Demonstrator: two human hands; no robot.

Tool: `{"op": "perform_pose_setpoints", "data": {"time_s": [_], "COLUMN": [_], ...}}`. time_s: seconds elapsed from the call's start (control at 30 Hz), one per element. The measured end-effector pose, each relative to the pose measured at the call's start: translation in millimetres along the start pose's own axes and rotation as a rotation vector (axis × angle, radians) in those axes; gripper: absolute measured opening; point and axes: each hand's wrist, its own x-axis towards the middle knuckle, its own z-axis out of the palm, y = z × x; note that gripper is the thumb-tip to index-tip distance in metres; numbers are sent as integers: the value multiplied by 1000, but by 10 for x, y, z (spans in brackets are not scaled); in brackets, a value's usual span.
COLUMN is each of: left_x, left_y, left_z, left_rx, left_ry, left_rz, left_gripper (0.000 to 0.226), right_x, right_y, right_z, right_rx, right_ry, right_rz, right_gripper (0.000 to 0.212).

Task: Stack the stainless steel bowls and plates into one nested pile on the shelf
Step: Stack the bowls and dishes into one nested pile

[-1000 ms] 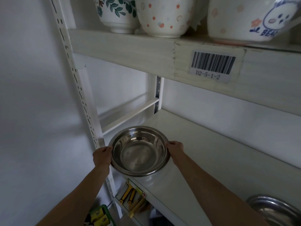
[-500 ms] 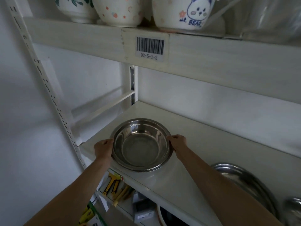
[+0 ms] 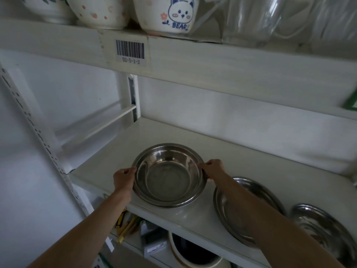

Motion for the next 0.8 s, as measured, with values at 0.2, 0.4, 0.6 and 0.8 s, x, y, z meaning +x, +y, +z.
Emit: {"op": "perform_pose_setpoints", "data": {"time_s": [0.2, 0.4, 0.6, 0.8], "left_x": [-19, -1, 23, -137], "left_y": [-33, -87, -67, 176], "left_z": [30, 65, 61, 184], "left_rx": [50, 77, 230, 336], "left_ry": [-30, -35, -8, 142], "left_rz": [1, 23, 117, 393], "left_gripper": [23, 37, 37, 47], "right_x": [-178, -300, -303, -302], "right_y": [32, 8, 15, 37], "right_z": [-161, -219, -231, -377], "right_rx": [-183, -321, -390, -298], "right_ry": [-80, -99, -76, -6], "right_rz": [19, 16, -27, -63], "right_gripper": [42, 40, 41, 44]}}
